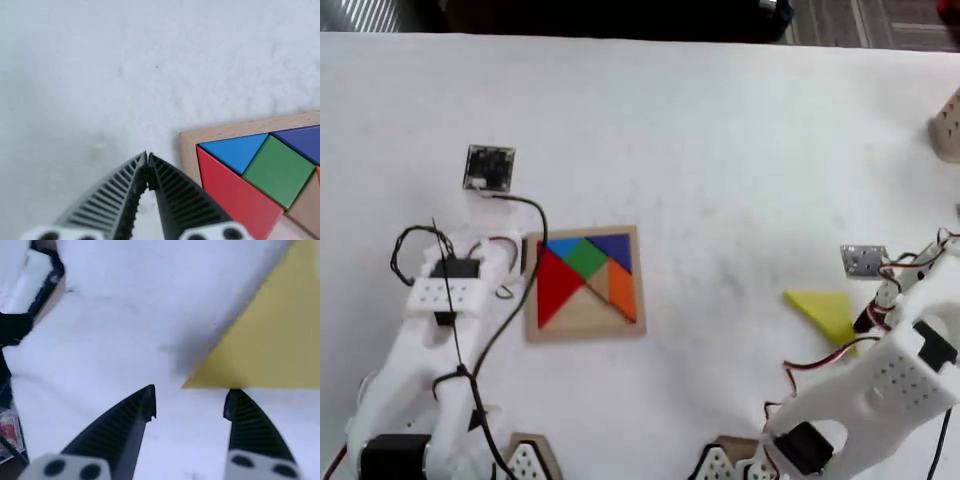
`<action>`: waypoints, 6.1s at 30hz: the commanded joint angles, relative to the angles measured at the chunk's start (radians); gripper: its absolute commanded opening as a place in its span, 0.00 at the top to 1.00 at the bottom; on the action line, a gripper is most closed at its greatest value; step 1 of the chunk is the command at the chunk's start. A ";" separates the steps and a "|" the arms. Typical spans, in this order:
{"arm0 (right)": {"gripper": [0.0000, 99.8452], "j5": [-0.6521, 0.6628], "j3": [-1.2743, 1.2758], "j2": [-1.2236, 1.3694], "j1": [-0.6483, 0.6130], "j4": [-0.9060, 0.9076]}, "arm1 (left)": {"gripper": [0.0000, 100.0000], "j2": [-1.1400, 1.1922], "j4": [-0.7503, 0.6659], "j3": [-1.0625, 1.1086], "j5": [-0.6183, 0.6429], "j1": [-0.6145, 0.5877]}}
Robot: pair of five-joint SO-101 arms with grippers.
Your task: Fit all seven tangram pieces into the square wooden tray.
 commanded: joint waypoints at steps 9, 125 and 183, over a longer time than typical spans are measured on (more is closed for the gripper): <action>0.78 -0.832 0.331 -0.478 -0.119 -0.292 | 0.97 0.001 -0.018 -0.026 -0.011 0.002; 0.94 -0.626 0.505 -0.315 -0.278 -0.398 | 0.97 0.001 -0.021 -0.026 -0.011 0.016; 0.98 -1.188 0.175 -0.624 -1.079 -0.079 | 0.97 0.001 -0.026 -0.028 -0.012 0.012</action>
